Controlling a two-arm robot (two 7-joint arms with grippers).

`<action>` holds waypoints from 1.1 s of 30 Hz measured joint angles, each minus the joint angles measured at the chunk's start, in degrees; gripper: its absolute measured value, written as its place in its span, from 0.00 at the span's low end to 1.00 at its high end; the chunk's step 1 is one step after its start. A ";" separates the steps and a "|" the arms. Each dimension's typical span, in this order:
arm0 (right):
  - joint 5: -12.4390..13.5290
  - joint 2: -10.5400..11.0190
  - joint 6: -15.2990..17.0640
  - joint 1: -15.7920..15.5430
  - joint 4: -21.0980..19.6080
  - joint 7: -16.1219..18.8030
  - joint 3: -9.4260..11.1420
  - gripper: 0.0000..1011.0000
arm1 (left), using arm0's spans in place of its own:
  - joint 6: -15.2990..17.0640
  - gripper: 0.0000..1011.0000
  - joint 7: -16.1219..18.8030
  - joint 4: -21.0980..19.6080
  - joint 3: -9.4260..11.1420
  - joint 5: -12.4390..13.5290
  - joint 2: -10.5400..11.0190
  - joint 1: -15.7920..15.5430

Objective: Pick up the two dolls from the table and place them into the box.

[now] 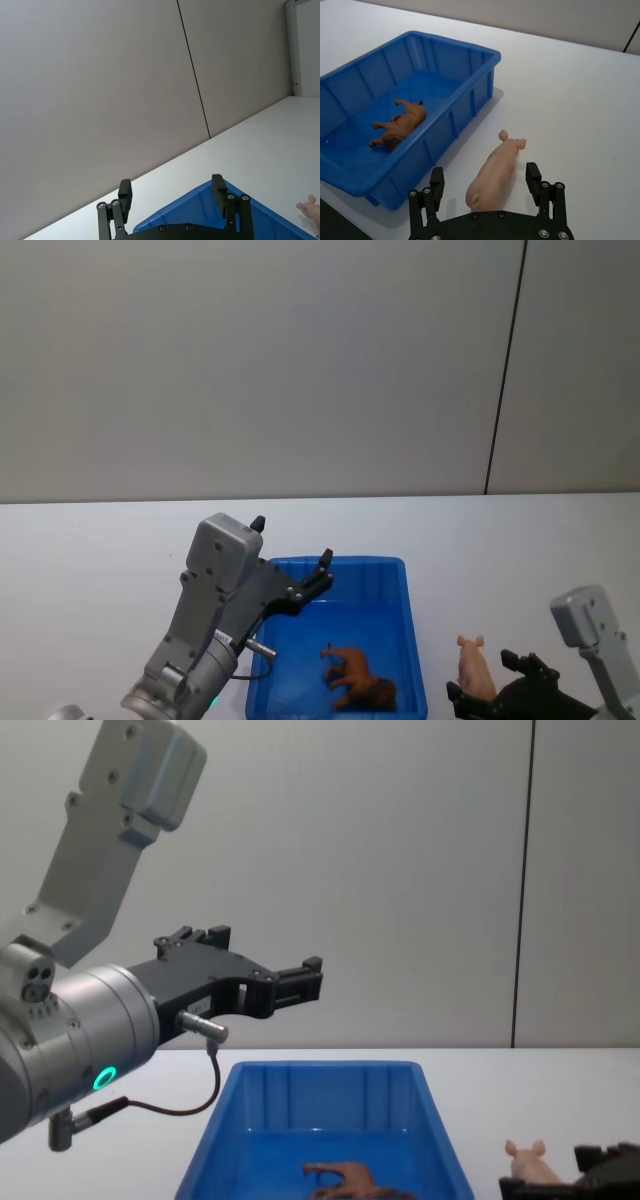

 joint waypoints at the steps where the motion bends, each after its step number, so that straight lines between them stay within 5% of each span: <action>1: 0.09 -0.05 0.16 0.03 0.22 -0.03 0.00 0.99 | 0.00 0.99 0.00 0.00 0.00 0.00 0.00 0.00; 13: 1.63 -1.15 2.44 1.10 3.55 -0.36 -0.29 0.93 | 0.00 0.99 0.00 0.00 0.00 0.00 0.00 0.00; 33: 1.15 -1.80 0.40 1.51 4.09 -2.38 -0.59 0.37 | 0.00 0.99 0.00 0.00 0.00 0.00 0.00 0.00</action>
